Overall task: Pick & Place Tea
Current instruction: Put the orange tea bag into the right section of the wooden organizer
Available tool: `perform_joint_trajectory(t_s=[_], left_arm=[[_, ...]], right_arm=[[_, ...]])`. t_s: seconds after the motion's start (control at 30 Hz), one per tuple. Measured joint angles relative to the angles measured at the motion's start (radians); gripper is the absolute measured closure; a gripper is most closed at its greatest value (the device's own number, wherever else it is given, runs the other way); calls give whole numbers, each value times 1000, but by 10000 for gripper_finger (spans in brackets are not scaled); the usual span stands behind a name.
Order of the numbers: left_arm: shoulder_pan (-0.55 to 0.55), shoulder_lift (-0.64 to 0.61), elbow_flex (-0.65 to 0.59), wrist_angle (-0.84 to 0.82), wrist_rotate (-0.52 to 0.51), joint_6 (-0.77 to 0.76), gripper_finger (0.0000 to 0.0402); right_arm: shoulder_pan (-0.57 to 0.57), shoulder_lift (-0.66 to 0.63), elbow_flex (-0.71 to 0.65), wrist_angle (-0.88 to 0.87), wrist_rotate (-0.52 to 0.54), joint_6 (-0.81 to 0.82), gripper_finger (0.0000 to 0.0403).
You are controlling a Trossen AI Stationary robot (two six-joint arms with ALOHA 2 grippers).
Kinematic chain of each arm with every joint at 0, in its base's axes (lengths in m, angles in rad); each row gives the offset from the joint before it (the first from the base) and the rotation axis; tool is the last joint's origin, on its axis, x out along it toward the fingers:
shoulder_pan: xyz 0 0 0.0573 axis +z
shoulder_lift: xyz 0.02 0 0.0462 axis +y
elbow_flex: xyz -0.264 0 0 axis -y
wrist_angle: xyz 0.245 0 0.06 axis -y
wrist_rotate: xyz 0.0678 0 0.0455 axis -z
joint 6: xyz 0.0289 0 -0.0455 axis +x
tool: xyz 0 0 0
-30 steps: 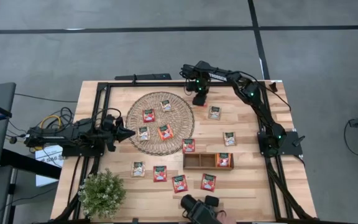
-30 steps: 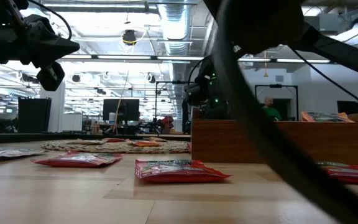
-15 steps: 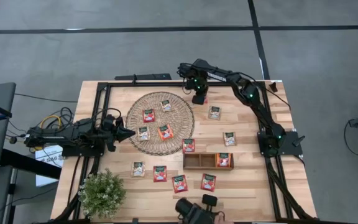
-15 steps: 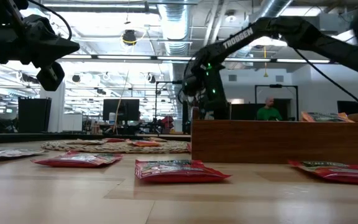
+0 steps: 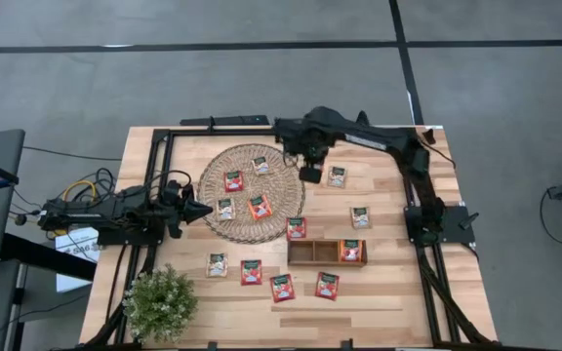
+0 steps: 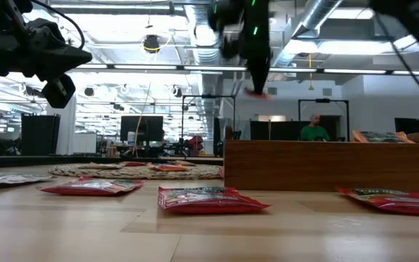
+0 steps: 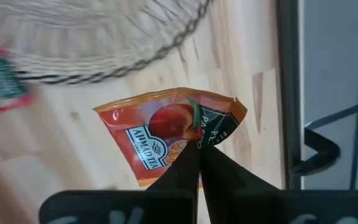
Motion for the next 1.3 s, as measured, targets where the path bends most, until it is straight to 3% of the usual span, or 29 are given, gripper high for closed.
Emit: perform_joint_trajectory(t_s=[0.17, 0.5, 0.63, 0.8, 1.3], left_arm=[[0, 0, 0, -2, 3, 0, 402], [0, 0, 0, -4, 6, -1, 402], [0, 0, 0, -4, 6, -1, 402], [0, 0, 0, -4, 6, -1, 402], [0, 0, 0, -3, 7, -1, 402]], right_arm=[[160, -159, -113, 0, 41, 166, 402], [469, -356, -578, -2, 31, 531, 403], [550, -345, -679, 3, 24, 640, 403], [621, -283, -740, 71, 15, 662, 403], [707, -150, -746, 162, 38, 705, 403]])
